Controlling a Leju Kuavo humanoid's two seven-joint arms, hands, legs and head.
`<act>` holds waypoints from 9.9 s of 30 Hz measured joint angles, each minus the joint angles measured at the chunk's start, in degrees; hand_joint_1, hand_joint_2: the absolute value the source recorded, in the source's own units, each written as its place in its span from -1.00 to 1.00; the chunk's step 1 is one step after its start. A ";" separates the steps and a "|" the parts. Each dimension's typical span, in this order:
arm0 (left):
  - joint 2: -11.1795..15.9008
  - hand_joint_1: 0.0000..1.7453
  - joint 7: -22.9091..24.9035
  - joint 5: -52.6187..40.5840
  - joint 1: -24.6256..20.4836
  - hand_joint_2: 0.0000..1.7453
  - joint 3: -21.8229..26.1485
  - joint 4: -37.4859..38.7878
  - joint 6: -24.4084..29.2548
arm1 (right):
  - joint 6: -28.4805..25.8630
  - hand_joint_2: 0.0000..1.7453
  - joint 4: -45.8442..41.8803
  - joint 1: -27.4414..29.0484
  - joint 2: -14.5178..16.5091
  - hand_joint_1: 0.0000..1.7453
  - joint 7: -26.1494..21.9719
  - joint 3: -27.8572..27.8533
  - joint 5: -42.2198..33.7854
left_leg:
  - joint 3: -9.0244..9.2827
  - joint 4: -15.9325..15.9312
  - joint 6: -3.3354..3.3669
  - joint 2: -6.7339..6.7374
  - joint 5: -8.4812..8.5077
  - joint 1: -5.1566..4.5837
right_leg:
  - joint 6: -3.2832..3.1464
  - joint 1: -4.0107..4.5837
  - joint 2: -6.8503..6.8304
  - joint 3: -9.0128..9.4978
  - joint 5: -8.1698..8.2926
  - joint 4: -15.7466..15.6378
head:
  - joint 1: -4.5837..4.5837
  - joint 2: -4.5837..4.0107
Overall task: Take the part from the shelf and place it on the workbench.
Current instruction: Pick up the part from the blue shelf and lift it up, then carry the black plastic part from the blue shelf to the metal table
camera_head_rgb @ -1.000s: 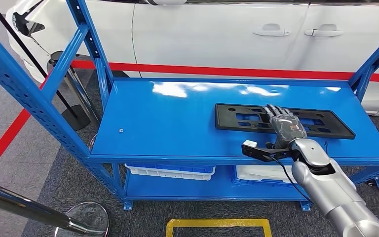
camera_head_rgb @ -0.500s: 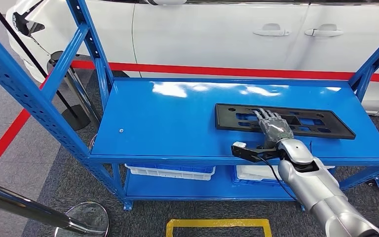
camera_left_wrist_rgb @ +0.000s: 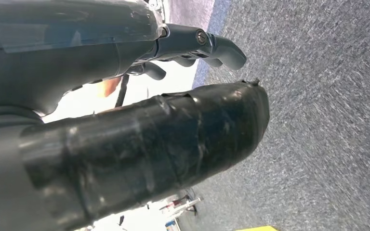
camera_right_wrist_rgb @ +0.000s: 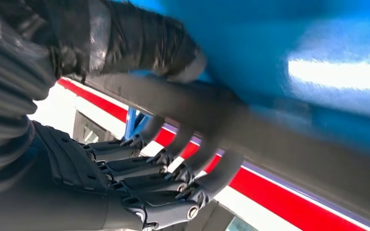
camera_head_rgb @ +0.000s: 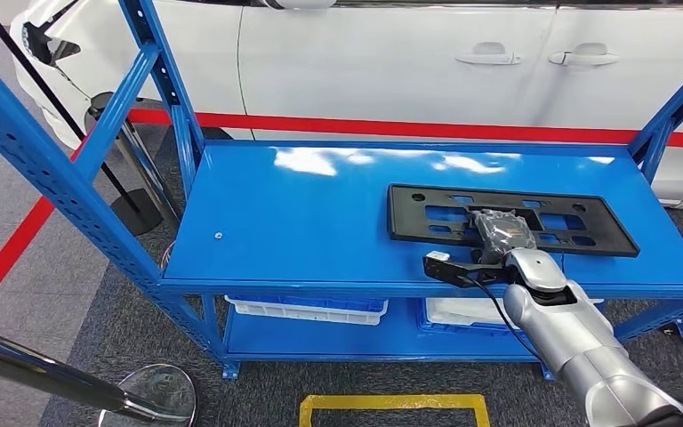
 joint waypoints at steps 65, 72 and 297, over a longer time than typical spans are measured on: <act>0.72 -1.00 1.22 2.13 0.22 1.00 3.20 0.00 1.24 | -2.60 1.00 -50.35 2.00 -12.49 1.00 -12.17 -4.69 -6.97 | -0.04 -0.46 1.22 0.43 0.62 0.04 | 1.14 -0.56 -0.15 -0.89 -2.07 2.34 | 0.10 0.00; 0.72 -1.00 1.38 2.19 0.18 1.00 3.42 0.00 1.38 | -2.62 1.00 -53.13 3.33 -14.06 1.00 -12.81 -4.80 -7.42 | -0.87 -0.27 1.23 0.79 1.23 0.09 | 1.61 -1.00 -0.63 -3.66 -4.66 10.94 | 0.25 0.00; -1.25 -1.00 0.86 5.34 -0.19 1.00 9.81 -0.13 1.94 | 1.91 1.00 -57.37 -5.98 -9.37 1.00 -11.37 7.79 -9.79 | -4.69 6.13 -1.99 -1.52 -2.77 -0.20 | -4.02 1.13 -1.03 0.41 1.62 -2.21 | -1.58 0.02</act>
